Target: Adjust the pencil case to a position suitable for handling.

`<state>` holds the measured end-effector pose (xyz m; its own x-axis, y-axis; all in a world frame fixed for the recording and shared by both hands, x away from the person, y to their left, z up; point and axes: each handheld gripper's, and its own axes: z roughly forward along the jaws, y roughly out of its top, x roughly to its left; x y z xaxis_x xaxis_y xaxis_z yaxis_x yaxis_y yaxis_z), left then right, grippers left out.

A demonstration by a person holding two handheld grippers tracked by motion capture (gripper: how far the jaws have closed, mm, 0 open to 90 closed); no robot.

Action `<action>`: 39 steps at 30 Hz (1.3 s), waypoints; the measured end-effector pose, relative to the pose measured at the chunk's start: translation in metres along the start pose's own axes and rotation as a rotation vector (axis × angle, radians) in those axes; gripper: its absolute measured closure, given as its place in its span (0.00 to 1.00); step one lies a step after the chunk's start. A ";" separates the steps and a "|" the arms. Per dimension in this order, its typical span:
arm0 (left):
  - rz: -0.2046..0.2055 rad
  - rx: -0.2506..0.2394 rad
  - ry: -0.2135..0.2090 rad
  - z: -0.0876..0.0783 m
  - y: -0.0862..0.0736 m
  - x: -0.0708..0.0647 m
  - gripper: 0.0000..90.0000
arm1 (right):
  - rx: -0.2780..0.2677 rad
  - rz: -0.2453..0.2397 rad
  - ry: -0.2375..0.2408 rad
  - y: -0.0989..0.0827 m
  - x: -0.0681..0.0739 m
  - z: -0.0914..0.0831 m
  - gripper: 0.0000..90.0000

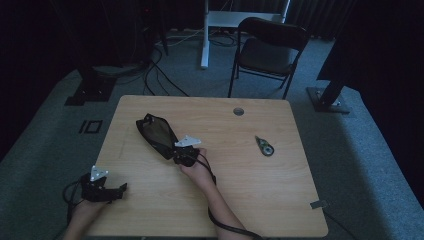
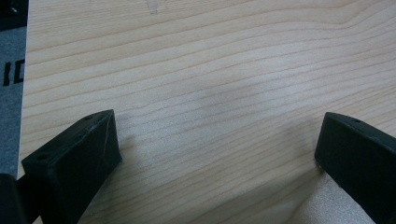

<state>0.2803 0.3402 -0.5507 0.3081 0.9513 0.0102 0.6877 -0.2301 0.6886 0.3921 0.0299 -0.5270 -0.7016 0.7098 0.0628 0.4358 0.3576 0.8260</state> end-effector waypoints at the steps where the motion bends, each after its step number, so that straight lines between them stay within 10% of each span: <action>1: 0.000 0.000 0.000 0.000 0.000 0.000 0.00 | 0.002 0.000 -0.002 0.000 -0.001 -0.001 0.81; 39: 0.000 0.000 0.000 0.000 0.000 0.000 0.00 | 0.006 0.062 -0.076 -0.038 -0.053 -0.064 0.82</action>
<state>0.2803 0.3402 -0.5507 0.3078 0.9514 0.0102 0.6878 -0.2299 0.6886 0.3767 -0.0597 -0.5257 -0.6282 0.7748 0.0708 0.4806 0.3149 0.8185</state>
